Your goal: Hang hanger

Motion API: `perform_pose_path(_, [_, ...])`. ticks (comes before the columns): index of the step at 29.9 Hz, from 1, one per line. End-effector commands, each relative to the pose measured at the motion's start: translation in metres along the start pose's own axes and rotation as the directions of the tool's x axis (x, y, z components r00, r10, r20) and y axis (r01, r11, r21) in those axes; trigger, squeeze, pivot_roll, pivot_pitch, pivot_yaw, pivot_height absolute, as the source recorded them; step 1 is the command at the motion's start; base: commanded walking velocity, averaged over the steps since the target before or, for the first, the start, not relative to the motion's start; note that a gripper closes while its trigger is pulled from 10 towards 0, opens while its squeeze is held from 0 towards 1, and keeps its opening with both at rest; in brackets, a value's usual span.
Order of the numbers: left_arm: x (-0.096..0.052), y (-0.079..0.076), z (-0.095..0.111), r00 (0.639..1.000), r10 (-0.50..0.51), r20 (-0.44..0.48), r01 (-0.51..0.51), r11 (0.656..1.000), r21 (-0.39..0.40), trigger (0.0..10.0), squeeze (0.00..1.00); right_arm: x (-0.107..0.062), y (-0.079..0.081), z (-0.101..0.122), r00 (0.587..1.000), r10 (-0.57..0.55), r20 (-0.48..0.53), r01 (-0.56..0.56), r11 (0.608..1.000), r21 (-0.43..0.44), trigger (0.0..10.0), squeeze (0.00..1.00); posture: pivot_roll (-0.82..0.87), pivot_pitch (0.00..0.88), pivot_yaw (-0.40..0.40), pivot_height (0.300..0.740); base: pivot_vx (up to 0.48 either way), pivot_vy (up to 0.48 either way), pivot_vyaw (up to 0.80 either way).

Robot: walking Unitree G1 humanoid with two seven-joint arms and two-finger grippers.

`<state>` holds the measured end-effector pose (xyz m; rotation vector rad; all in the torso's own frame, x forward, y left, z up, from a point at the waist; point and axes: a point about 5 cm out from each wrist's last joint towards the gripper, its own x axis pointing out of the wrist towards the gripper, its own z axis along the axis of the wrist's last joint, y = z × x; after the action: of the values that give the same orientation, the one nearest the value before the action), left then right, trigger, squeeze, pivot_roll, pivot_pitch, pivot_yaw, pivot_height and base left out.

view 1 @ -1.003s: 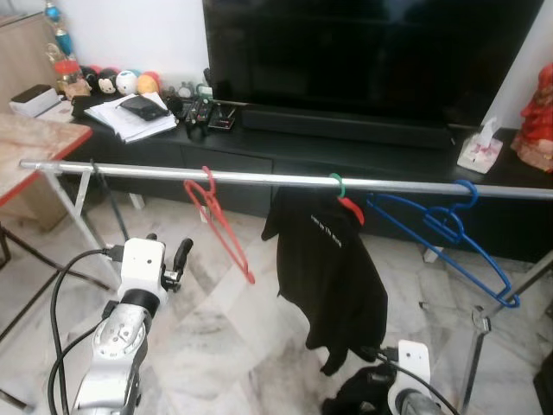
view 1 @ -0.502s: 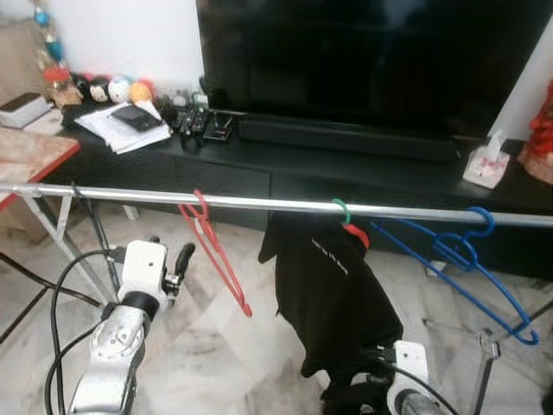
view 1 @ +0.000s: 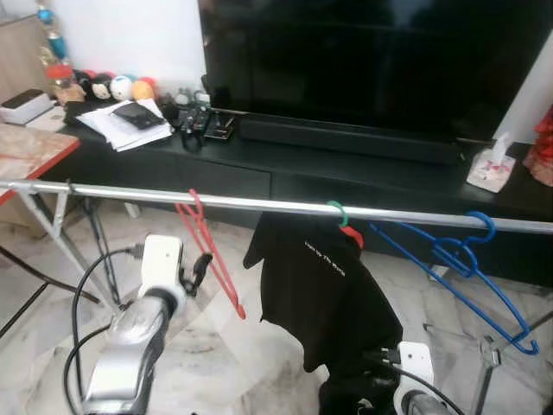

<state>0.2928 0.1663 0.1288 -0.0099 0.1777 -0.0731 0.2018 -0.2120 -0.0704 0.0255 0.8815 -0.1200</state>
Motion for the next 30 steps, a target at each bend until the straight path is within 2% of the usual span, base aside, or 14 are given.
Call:
perform_pose_path(1, [0.003, -0.003, 0.002, 1.000, -0.001, -0.024, 0.000, 0.999, -0.033, 10.0, 1.00, 0.001, -0.001, 0.007, 1.000, -0.001, 0.019, 0.001, 1.000, -0.010, 10.0, 0.00, 0.00, 0.000, -0.035, 0.740, 0.000, 0.000, 0.00])
perform_pose_path(3, [0.006, -0.005, 0.002, 0.999, -0.003, -0.052, 0.001, 0.999, -0.054, 10.0, 1.00, 0.001, -0.001, 0.007, 1.000, 0.000, 0.019, 0.000, 1.000, -0.010, 10.0, 0.00, 0.00, 0.000, -0.036, 0.740, 0.000, 0.000, 0.00])
perform_pose_path(4, [0.011, -0.007, -0.003, 0.994, -0.015, -0.109, 0.008, 0.998, -0.068, 10.0, 1.00, 0.001, 0.000, 0.008, 1.000, 0.003, 0.020, -0.002, 1.000, -0.015, 10.0, 0.00, 0.00, 0.000, -0.035, 0.740, 0.000, 0.000, 0.00])
perform_pose_path(5, [0.014, -0.009, -0.006, 0.989, -0.025, -0.148, 0.016, 0.998, -0.064, 10.0, 1.00, 0.001, 0.000, 0.008, 1.000, 0.004, 0.020, -0.004, 1.000, -0.018, 10.0, 0.00, 0.00, 0.000, -0.035, 0.740, 0.000, 0.000, 0.00])
perform_pose_path(8, [0.018, -0.010, -0.010, 0.981, -0.022, -0.191, 0.012, 0.999, -0.052, 10.0, 1.00, 0.001, 0.000, 0.008, 1.000, 0.006, 0.021, -0.005, 1.000, -0.020, 10.0, 0.00, 0.00, 0.000, -0.034, 0.740, 0.000, 0.000, 0.00])
perform_pose_path(13, [0.026, -0.005, -0.013, 0.972, 0.035, -0.231, -0.043, 0.999, -0.029, 10.0, 1.00, 0.001, 0.000, 0.009, 1.000, 0.007, 0.022, -0.006, 1.000, -0.023, 10.0, 0.00, 0.00, 0.000, -0.037, 0.740, 0.000, 0.000, 0.00])
perform_pose_path(16, [0.033, -0.006, -0.010, 0.975, 0.037, -0.221, -0.045, 0.999, -0.031, 10.0, 1.00, 0.001, 0.000, 0.009, 1.000, 0.008, 0.022, -0.008, 1.000, -0.027, 10.0, 0.00, 0.00, 0.000, -0.039, 0.740, 0.000, 0.000, 0.00])
perform_pose_path(17, [0.034, -0.007, -0.009, 0.976, 0.042, -0.215, -0.045, 0.999, -0.009, 10.0, 0.11, 0.002, 0.000, 0.010, 1.000, 0.009, 0.022, -0.008, 1.000, -0.028, 10.0, 0.00, 0.00, 0.000, -0.039, 0.740, 0.000, 0.000, 0.00])
perform_pose_path(18, [0.035, -0.008, -0.008, 0.977, 0.040, -0.211, -0.044, 0.999, -0.014, 10.0, 0.00, 0.002, 0.000, 0.010, 1.000, 0.009, 0.022, -0.008, 1.000, -0.029, 10.0, 0.00, 0.00, 0.000, -0.039, 0.740, 0.000, 0.000, 0.00])
perform_pose_path(27, [0.055, -0.015, -0.006, 0.979, 0.063, -0.193, -0.066, 0.998, -0.009, 10.0, 0.00, 0.002, -0.001, 0.011, 1.000, 0.012, 0.024, -0.011, 0.999, -0.037, 10.0, 0.00, -0.01, 0.000, -0.045, 0.740, 0.000, 0.000, 0.00])
perform_pose_path(30, [0.066, -0.018, -0.002, 0.980, 0.092, -0.178, -0.090, 0.996, 0.017, 10.0, 0.00, 0.002, -0.001, 0.011, 1.000, 0.011, 0.025, -0.010, 0.999, -0.037, 10.0, 0.00, -0.01, 0.000, -0.045, 0.740, 0.000, 0.000, 0.00])
